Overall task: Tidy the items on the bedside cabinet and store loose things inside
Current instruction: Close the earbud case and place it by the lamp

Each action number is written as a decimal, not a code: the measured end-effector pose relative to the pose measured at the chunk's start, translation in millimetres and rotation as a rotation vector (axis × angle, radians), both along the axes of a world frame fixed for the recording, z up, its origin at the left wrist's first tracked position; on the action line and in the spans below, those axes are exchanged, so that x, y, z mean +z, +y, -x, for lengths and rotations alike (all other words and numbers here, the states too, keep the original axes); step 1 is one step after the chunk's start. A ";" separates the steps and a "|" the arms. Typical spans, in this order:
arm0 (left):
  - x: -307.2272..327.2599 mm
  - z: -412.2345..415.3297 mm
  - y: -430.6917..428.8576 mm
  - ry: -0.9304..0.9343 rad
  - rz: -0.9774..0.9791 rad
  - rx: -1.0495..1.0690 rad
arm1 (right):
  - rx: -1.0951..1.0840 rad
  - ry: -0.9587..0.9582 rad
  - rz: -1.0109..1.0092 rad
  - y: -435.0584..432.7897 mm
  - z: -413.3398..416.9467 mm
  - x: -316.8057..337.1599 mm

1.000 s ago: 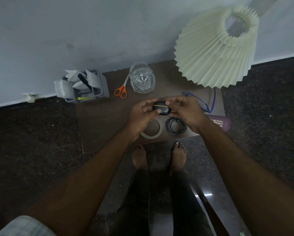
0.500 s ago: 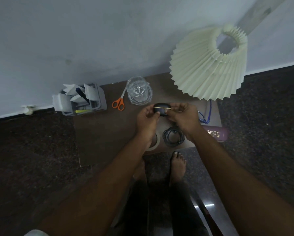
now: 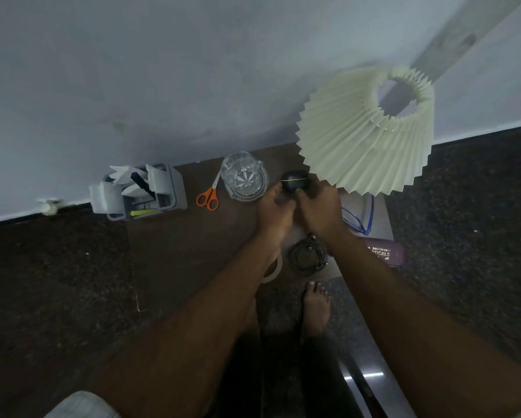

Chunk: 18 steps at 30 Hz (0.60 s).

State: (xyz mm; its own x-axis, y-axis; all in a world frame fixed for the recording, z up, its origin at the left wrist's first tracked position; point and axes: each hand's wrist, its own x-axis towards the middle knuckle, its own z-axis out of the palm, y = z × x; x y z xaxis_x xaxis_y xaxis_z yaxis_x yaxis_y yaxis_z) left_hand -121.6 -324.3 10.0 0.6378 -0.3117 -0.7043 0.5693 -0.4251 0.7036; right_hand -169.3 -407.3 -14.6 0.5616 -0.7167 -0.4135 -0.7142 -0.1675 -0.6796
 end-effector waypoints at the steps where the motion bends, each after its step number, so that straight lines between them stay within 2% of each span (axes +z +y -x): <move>1: -1.4 -0.8 -1.3 0.006 -0.016 -0.002 | 0.009 0.009 0.005 0.2 -0.9 -0.1; 18: -11.8 -10.4 -14.0 0.064 -0.028 -0.033 | -0.023 0.090 -0.152 -4.3 -14.0 -0.8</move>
State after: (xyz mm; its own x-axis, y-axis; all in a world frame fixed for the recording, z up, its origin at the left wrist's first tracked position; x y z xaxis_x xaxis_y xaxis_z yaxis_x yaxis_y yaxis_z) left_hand -111.2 -338.4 -1.8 0.5806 -0.3111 -0.7524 0.5985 -0.4635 0.6534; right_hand -155.3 -411.7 -15.4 0.5016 -0.6543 -0.5660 -0.7757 -0.0505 -0.6291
